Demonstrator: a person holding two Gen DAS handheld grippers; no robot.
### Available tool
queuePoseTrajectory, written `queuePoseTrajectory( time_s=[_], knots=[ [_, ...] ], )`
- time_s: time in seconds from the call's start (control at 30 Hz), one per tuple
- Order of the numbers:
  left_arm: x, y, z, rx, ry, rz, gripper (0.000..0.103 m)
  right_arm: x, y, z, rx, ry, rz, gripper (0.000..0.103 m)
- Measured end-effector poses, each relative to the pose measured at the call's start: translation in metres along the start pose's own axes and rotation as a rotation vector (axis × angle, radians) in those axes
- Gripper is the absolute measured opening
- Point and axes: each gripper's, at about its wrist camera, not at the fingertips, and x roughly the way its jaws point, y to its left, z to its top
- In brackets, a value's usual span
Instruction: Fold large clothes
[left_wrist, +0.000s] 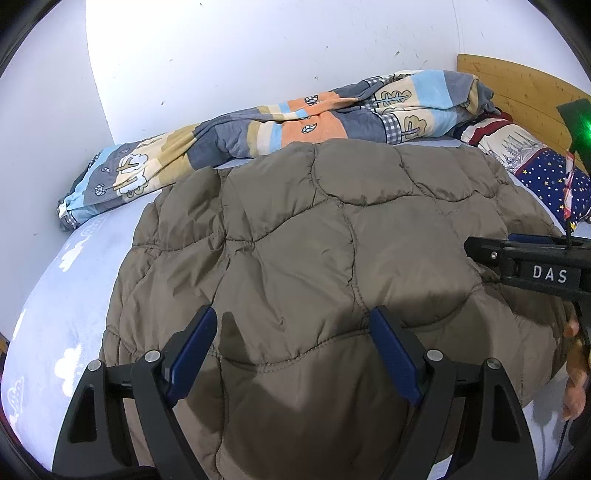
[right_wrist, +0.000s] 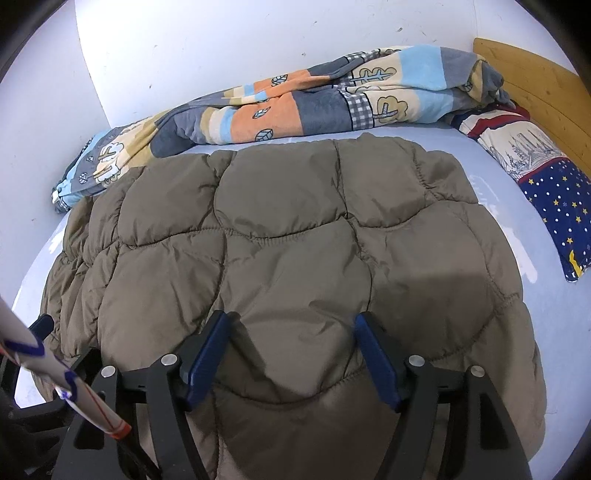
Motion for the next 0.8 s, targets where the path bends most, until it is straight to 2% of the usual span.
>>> queuePoseTrajectory(
  time_s=[0.17, 0.37, 0.57, 0.8],
  knots=[
    [0.000, 0.000, 0.000, 0.001, 0.000, -0.001, 0.084, -0.009, -0.003, 0.001, 0.022, -0.019, 0.022, 0.076],
    [0.000, -0.001, 0.000, 0.001, 0.000, 0.000, 0.084, -0.019, -0.023, 0.007, 0.081, -0.048, -0.008, 0.076],
    [0.000, 0.000, 0.000, -0.001, 0.006, -0.002, 0.084, -0.007, -0.043, 0.006, 0.146, 0.005, -0.014, 0.076],
    [0.003, 0.016, 0.004, -0.065, 0.032, -0.040, 0.084, -0.003, -0.042, 0.005, 0.130, 0.030, -0.020, 0.079]
  ],
)
